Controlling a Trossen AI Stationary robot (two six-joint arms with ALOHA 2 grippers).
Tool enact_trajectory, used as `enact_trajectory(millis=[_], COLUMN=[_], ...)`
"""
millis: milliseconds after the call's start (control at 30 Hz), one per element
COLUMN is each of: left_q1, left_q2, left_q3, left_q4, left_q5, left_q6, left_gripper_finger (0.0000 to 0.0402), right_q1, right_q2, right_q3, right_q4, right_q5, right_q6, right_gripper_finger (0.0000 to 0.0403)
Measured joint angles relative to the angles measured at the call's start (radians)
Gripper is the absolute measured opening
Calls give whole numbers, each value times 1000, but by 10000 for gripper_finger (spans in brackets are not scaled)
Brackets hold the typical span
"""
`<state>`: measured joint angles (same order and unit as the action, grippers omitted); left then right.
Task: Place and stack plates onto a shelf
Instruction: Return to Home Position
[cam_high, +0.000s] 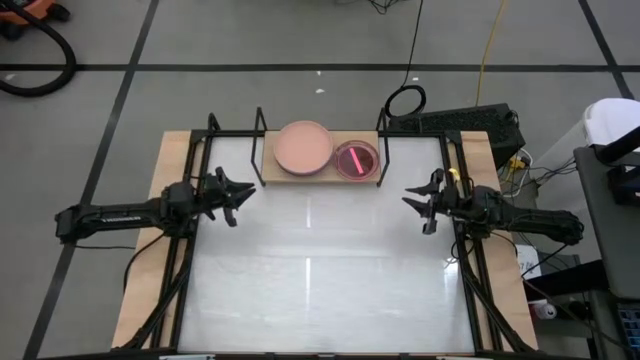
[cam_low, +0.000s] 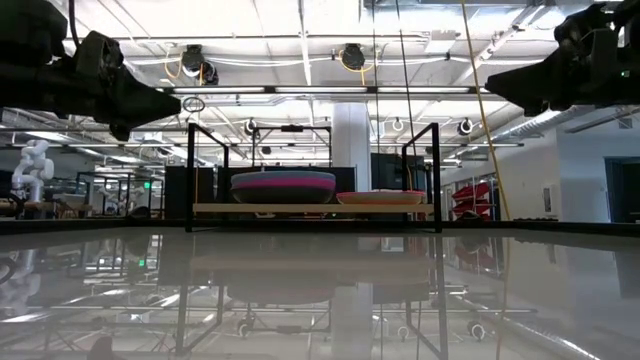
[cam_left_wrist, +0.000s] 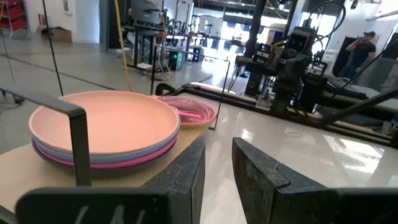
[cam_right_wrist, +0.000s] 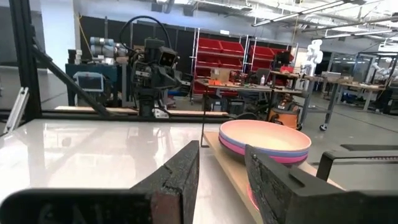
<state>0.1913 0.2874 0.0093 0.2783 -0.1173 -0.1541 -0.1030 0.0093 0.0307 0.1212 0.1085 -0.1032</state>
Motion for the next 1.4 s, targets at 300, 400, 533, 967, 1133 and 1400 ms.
enact_trajectory(millis=[300, 400, 533, 967, 1133, 1400], left_q1=[0, 0, 0, 0, 0, 0], left_q2=[0, 0, 0, 0, 0, 0], left_q3=[0, 0, 0, 0, 0, 1], left_q4=[-79, -80, -80, -80, -80, -79], left_q5=[-15, -16, -16, -16, -16, -17], left_q6=[-35, -62, -45, -32, -33, -34], left_gripper_finger=[84, 84, 84, 84, 84, 84], right_q1=[0, 0, 0, 0, 0, 0], right_q2=[0, 0, 0, 34, 44, 48], right_q3=[0, 0, 0, -1, -1, -1], right_q4=[-68, -75, -83, -118, -109, -31], right_q5=[-1, -1, -2, -7, -6, -1], right_q6=[-18, -36, -29, 13, 57, 58], right_gripper_finger=[112, 112, 112, 112, 112, 112])
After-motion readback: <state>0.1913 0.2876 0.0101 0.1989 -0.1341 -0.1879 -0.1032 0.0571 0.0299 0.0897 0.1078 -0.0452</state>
